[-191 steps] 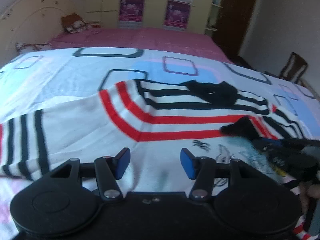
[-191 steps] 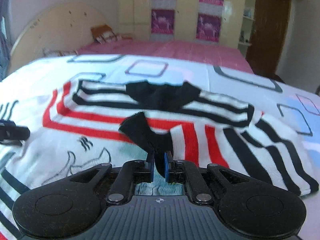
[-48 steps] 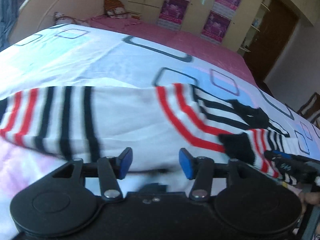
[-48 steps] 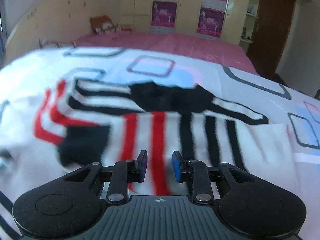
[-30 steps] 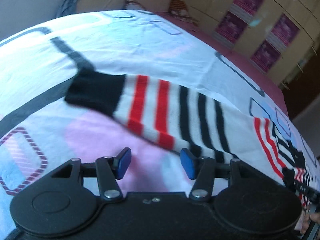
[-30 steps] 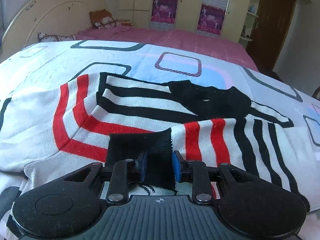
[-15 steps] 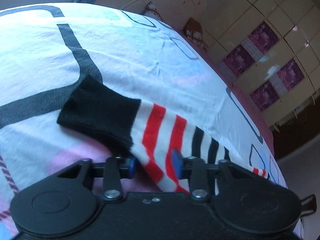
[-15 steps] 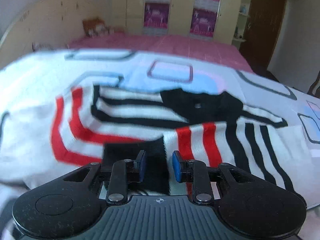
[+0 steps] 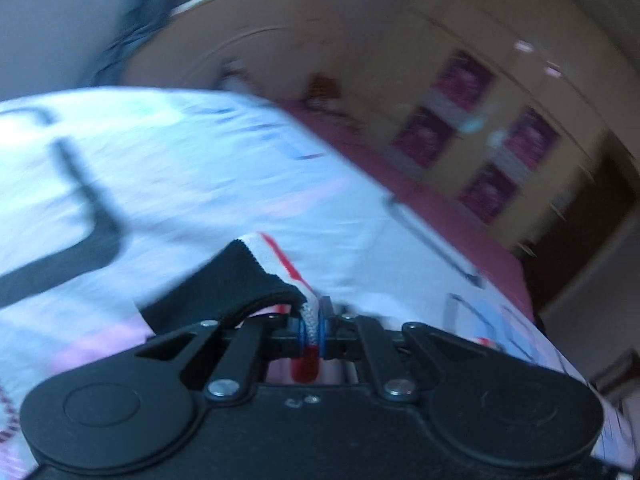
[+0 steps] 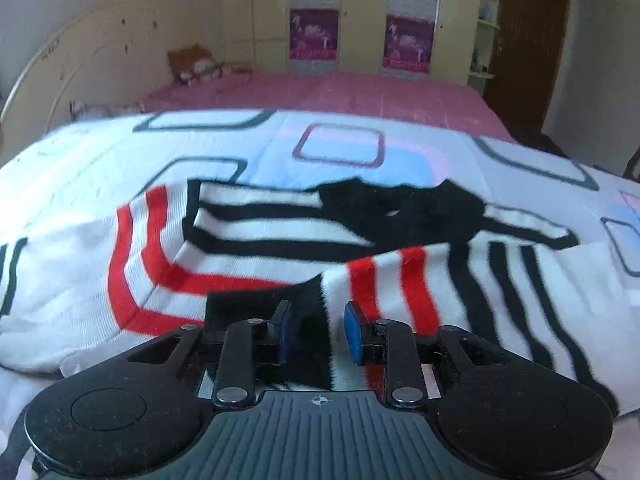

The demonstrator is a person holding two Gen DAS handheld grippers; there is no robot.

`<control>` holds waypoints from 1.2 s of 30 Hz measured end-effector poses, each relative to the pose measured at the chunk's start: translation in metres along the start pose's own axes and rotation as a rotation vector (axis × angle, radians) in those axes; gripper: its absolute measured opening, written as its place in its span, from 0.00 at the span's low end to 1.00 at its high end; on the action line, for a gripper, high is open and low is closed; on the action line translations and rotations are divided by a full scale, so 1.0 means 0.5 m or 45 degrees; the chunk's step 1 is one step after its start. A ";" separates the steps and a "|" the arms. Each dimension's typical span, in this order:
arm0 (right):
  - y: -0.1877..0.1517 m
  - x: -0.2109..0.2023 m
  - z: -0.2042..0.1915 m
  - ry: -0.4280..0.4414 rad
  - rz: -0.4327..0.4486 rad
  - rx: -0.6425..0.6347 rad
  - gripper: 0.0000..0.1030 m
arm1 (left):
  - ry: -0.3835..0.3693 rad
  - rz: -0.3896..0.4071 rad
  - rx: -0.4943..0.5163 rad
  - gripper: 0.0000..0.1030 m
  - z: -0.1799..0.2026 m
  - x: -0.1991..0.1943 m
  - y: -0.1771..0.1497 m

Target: Fold small clothes

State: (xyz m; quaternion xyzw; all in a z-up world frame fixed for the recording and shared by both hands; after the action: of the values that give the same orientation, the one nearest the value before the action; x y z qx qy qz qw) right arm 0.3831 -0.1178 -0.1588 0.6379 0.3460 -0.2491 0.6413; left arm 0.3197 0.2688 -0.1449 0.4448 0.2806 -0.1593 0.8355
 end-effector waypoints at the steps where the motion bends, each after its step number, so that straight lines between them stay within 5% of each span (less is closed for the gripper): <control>1: 0.000 -0.006 0.007 0.003 0.002 0.003 0.27 | -0.047 -0.003 0.047 0.06 0.036 -0.003 0.000; 10: -0.024 -0.081 0.135 -0.022 0.038 0.062 0.27 | -0.421 -0.137 0.389 0.06 0.365 0.037 -0.103; 16: -0.052 -0.120 0.230 -0.042 0.039 0.101 0.27 | -0.538 -0.292 0.574 0.06 0.538 0.106 -0.237; 20: -0.067 -0.132 0.265 -0.016 0.031 0.111 0.27 | -0.489 -0.414 0.708 0.07 0.602 0.163 -0.339; 24: -0.075 -0.135 0.270 0.051 0.018 0.108 0.27 | -0.425 -0.484 0.794 0.22 0.608 0.172 -0.391; 26: -0.076 -0.136 0.262 0.079 0.014 0.092 0.27 | -0.409 -0.485 0.824 0.30 0.602 0.158 -0.393; 28: -0.074 -0.136 0.252 0.104 0.016 0.073 0.27 | -0.364 -0.484 0.829 0.54 0.590 0.144 -0.384; 36: -0.059 -0.134 0.179 0.180 0.020 -0.039 0.27 | -0.207 -0.391 0.784 0.60 0.533 0.085 -0.324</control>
State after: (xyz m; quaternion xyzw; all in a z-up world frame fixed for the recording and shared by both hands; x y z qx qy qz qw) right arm 0.3293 -0.2162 -0.1317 0.6468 0.3891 -0.1930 0.6269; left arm 0.3568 -0.0436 -0.1577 0.6142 0.2155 -0.3953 0.6481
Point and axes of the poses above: each gripper's, at about its wrist camera, not at the fingertips, and x roughly the way its jaws point, z to its right, y to its top, the point moved 1 cm from there along x, roughly the way its jaws point, and after that the axes turned 6 degrees about -z, right-handed, at the moved point
